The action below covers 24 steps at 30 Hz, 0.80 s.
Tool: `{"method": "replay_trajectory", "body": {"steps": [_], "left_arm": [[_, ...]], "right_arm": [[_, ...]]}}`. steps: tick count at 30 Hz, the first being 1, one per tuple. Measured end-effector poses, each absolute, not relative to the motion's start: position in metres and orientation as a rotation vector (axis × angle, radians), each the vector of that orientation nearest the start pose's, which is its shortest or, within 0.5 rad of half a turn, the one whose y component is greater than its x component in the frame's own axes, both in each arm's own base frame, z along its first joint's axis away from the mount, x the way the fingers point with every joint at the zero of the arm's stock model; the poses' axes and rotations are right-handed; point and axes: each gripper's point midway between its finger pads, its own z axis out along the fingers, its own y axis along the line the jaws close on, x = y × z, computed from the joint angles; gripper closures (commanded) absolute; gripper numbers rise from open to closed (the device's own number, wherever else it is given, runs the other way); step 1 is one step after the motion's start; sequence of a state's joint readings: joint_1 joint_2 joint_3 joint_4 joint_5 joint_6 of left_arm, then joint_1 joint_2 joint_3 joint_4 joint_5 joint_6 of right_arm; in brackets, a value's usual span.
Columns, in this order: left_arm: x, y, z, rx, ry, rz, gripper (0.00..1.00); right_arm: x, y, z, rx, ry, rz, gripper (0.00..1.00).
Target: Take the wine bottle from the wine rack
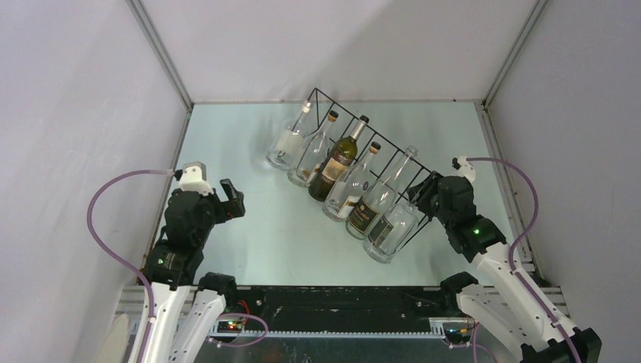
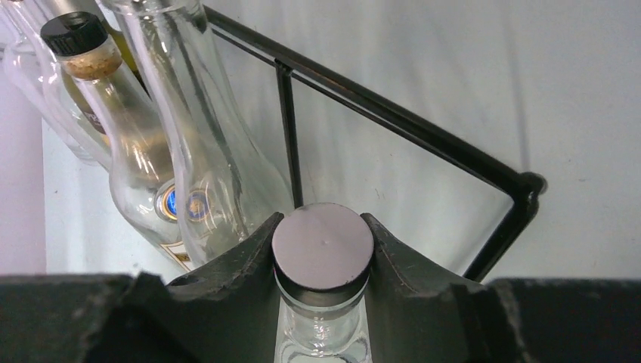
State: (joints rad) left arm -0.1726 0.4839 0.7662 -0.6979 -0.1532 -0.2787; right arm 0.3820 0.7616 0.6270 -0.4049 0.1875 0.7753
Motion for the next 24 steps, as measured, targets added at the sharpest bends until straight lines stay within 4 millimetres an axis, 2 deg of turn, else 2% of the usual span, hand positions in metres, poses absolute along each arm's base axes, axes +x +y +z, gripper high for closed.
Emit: {"method": "replay_trajectory", "body": {"steps": [4, 17, 24], "left_arm": [[0.216, -0.022, 0.224, -0.204, 1.976, -0.140, 0.02], [0.218, -0.022, 0.222, -0.204, 1.986, -0.137, 0.02], [0.218, -0.022, 0.222, -0.204, 1.990, -0.136, 0.02]], "right_arm": [[0.258, 0.104, 0.172, 0.504, 2.050, 0.505, 1.00], [0.228, 0.120, 0.195, 0.337, 1.994, 0.585, 1.00], [0.214, 0.137, 0.204, 0.187, 1.969, 0.610, 1.00]]}}
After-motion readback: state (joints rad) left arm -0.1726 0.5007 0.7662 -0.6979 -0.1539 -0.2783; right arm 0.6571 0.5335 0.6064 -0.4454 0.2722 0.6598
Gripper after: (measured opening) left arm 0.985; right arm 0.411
